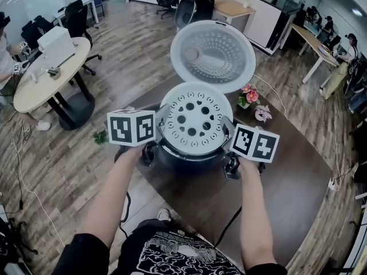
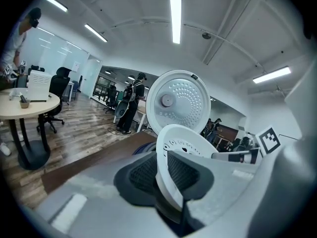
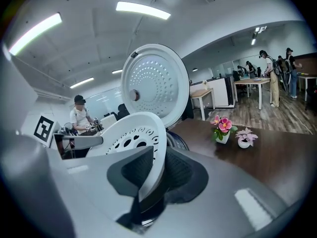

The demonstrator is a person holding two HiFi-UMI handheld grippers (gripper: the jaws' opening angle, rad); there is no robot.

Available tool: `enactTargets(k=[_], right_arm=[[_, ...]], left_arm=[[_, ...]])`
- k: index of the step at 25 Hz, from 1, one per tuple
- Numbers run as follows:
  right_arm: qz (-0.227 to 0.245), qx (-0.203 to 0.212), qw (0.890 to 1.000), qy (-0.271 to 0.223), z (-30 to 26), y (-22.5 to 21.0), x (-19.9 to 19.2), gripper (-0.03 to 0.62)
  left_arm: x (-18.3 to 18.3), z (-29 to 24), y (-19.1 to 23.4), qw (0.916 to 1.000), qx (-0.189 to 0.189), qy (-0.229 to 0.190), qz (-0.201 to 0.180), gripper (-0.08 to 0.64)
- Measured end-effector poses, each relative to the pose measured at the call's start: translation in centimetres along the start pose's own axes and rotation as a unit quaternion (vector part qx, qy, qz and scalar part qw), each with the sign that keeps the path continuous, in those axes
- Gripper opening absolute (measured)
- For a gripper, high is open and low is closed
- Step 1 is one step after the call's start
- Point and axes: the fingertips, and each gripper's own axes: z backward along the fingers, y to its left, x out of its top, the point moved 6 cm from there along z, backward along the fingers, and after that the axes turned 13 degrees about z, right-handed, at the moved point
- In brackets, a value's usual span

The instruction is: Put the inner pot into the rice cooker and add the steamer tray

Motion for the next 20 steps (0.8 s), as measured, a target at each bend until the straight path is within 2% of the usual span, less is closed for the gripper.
enactTargets(k=[4, 8, 13, 17, 20], right_arm=[[0.028, -0.02, 0.999, 0.011, -0.2, 0.1, -0.2, 0.086], [0.058, -0.037, 0.997, 0.021, -0.4, 0.2, -0.3, 0.099], [0.077, -0.044, 0.996, 0.029, -0.7, 0.2, -0.4, 0.103], [0.133, -0.067, 0.988, 0.04, -1.3, 0.2, -0.4, 0.12], [0.136, -0.066, 0.988, 0.043, -1.4, 0.1, -0.5, 0.12]], left_arm=[[-0.3, -0.3, 0.0, 0.9996, 0.009, 0.004, -0.028, 0.066], [-0.6, -0.6, 0.2, 0.9992, 0.015, 0.006, -0.036, 0.069], [-0.8, -0.9, 0.1, 0.9977, 0.025, 0.011, -0.063, 0.08], [-0.8, -1.3, 0.3, 0.9972, 0.029, 0.015, -0.068, 0.087], [-0.9, -1.5, 0.3, 0.9963, 0.033, 0.019, -0.077, 0.092]])
